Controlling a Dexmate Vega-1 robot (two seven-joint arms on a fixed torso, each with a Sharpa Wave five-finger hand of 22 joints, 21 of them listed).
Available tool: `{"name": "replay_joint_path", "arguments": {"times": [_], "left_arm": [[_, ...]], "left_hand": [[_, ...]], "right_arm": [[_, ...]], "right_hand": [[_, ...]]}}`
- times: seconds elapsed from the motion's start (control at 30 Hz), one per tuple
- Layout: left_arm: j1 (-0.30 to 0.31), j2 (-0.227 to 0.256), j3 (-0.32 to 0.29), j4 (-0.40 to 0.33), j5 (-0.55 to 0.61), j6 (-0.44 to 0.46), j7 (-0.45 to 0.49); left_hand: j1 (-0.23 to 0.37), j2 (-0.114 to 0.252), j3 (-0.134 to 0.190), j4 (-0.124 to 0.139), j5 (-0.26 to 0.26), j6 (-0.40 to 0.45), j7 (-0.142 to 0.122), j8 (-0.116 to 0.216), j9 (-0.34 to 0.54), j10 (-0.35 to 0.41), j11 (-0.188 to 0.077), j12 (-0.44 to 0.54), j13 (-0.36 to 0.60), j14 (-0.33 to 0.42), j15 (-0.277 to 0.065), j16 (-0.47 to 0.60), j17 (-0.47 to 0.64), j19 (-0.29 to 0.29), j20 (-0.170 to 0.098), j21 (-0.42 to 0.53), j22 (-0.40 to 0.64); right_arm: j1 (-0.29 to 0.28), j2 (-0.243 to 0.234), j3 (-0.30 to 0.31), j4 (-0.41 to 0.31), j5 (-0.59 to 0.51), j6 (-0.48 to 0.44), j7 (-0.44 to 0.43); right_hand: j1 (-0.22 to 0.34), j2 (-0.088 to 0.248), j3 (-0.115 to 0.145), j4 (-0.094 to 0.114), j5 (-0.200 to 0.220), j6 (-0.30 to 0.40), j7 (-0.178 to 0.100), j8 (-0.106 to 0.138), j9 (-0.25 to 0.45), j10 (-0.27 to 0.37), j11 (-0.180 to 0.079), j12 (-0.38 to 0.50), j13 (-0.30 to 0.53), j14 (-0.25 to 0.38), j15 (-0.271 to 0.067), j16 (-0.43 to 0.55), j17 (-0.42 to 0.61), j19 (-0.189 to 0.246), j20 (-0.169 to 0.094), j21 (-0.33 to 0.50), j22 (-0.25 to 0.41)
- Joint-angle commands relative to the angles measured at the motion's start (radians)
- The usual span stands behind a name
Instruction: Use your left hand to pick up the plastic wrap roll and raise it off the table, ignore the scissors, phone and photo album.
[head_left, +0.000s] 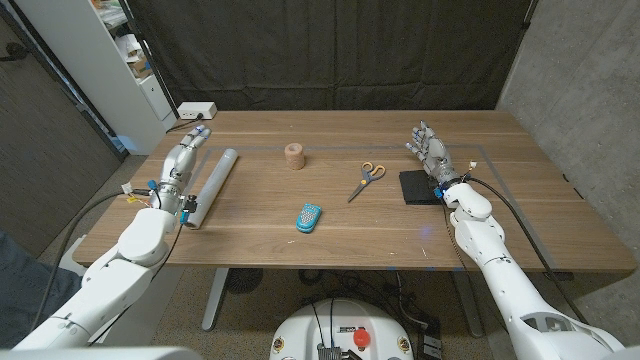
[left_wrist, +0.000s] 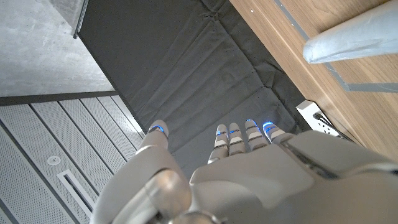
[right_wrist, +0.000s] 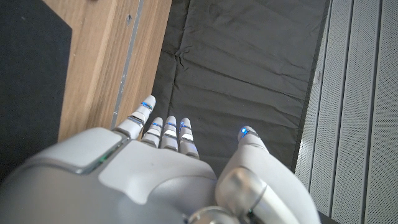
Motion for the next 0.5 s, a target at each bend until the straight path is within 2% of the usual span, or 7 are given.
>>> {"name": "replay_joint_path", "arguments": {"times": [0.03,0.5], "left_arm": [[0.024,0.002,-0.024,-0.027,0.06,0.04,0.043],[0.085,0.001,-0.077,-0.084,0.141,0.087,0.1]], "left_hand": [[0.014,0.0,0.0,-0.009,0.0,0.009,0.001,0.007,0.006,0.01,0.001,0.006,0.002,0.005,0.001,0.004,0.004,-0.002,0.008,-0.003,0.004],[0.029,0.002,0.005,-0.018,0.0,0.02,-0.001,0.009,0.006,0.018,-0.006,0.007,0.002,0.009,-0.002,0.003,0.004,-0.001,0.012,-0.004,0.004]], "right_arm": [[-0.004,-0.004,0.005,-0.005,0.003,-0.003,0.003],[-0.008,-0.005,0.003,-0.018,0.001,-0.019,0.004]], "right_hand": [[0.003,0.007,0.001,-0.005,0.0,0.006,0.0,0.007,0.004,0.009,0.005,0.002,0.002,0.006,0.002,0.003,0.0,0.01,-0.002,-0.004,0.003],[0.003,0.007,0.0,-0.006,-0.001,0.006,0.0,0.007,0.004,0.009,0.005,0.002,0.002,0.006,0.002,0.003,-0.001,0.012,-0.001,-0.009,0.003]]}}
